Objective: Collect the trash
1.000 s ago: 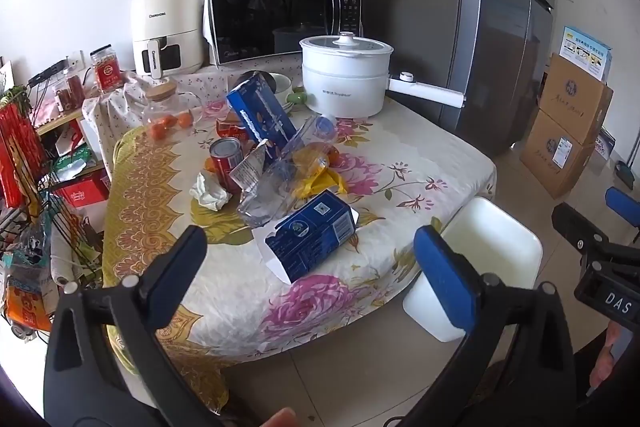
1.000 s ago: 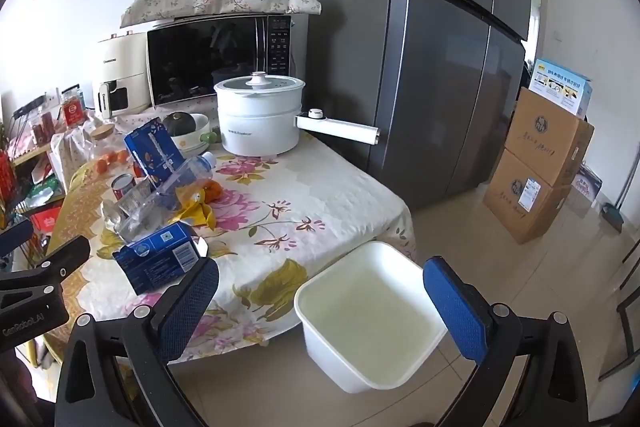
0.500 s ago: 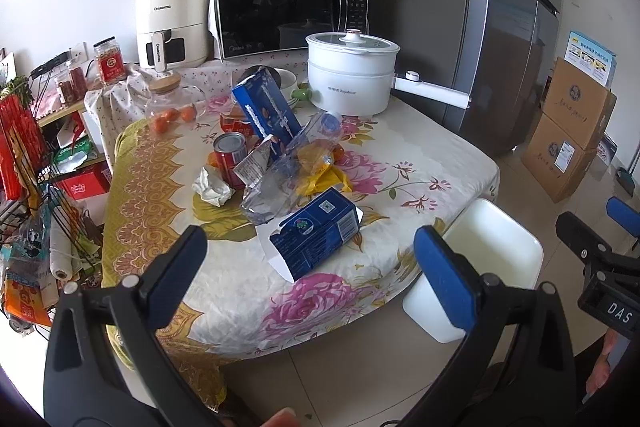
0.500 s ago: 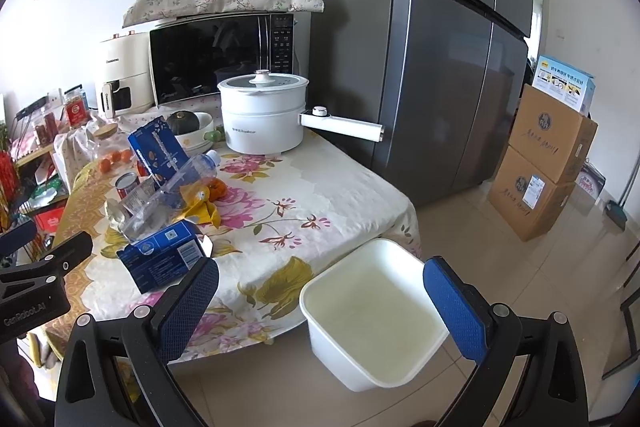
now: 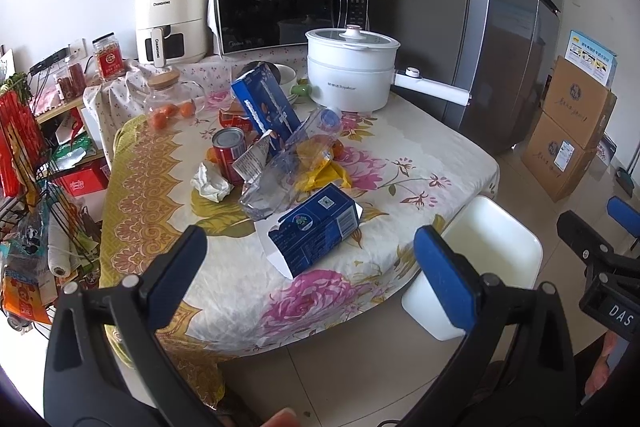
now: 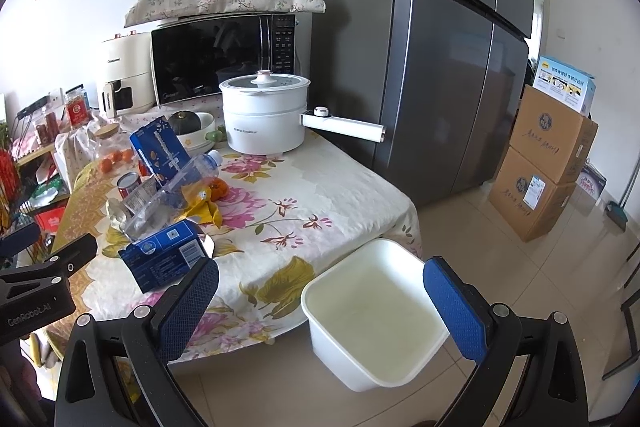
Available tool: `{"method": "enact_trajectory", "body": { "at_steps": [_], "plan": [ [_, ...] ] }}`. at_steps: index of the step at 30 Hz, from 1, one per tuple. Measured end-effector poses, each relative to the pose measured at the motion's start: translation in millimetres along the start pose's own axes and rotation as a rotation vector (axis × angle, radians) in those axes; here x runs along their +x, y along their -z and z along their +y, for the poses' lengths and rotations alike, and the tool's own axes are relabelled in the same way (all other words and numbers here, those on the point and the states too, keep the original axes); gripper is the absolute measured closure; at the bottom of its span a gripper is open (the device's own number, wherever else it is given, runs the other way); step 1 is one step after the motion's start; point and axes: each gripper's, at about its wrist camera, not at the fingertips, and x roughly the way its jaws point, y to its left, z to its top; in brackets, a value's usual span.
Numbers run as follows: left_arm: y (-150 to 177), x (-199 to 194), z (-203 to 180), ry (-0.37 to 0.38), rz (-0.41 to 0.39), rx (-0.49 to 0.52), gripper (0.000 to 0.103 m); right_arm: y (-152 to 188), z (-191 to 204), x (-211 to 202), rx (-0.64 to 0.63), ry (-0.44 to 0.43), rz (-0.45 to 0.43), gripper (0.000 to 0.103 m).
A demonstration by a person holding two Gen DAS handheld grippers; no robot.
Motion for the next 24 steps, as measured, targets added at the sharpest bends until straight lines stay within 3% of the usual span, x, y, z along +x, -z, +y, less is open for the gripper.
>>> {"method": "enact_trajectory", "body": {
  "at_steps": [24],
  "plan": [
    [1.6,0.5,0.6,0.002,0.006,-0.003,0.0,0.1,0.1,-0.5,0.0,0.003,0.0,0.0]
  ]
}}
